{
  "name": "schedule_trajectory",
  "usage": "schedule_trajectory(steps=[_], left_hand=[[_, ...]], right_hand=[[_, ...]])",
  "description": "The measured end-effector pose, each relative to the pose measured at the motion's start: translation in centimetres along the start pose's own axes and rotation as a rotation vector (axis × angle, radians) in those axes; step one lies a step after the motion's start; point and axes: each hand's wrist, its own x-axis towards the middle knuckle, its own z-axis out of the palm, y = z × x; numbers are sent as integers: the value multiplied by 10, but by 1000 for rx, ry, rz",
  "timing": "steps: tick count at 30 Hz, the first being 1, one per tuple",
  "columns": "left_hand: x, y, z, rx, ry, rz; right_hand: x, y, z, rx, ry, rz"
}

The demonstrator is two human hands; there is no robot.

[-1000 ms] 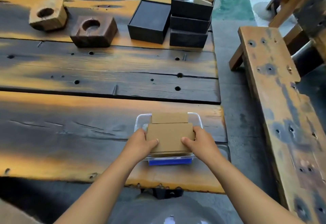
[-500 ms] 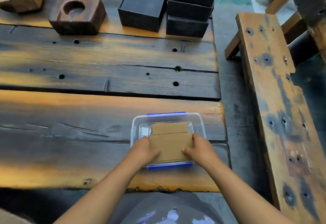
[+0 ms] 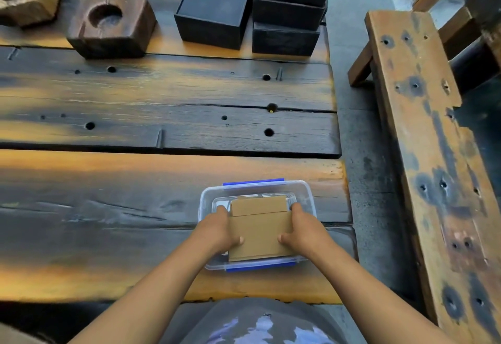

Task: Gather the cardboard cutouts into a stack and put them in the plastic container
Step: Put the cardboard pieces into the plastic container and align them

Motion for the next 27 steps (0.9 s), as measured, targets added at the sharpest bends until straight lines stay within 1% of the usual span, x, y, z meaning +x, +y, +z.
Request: schedule_trajectory(steps=[3, 7, 15, 19, 22, 27], left_hand=[[0, 2, -2, 5, -16, 36], [3, 7, -8, -29, -58, 55], [13, 2, -17, -238, -190, 122], [18, -1, -14, -304, -220, 138], [25, -2, -17, -322, -239, 131], [31, -1, -20, -336, -300, 81]], right_hand=[[3, -4, -6, -46, -70, -9], [9, -12, -13, -41, -120, -13], [20, -7, -13, 186, -167, 53], [23, -2, -9, 322, -266, 76], [26, -2, -13, 407, -308, 106], [30, -5, -18, 356, -366, 112]])
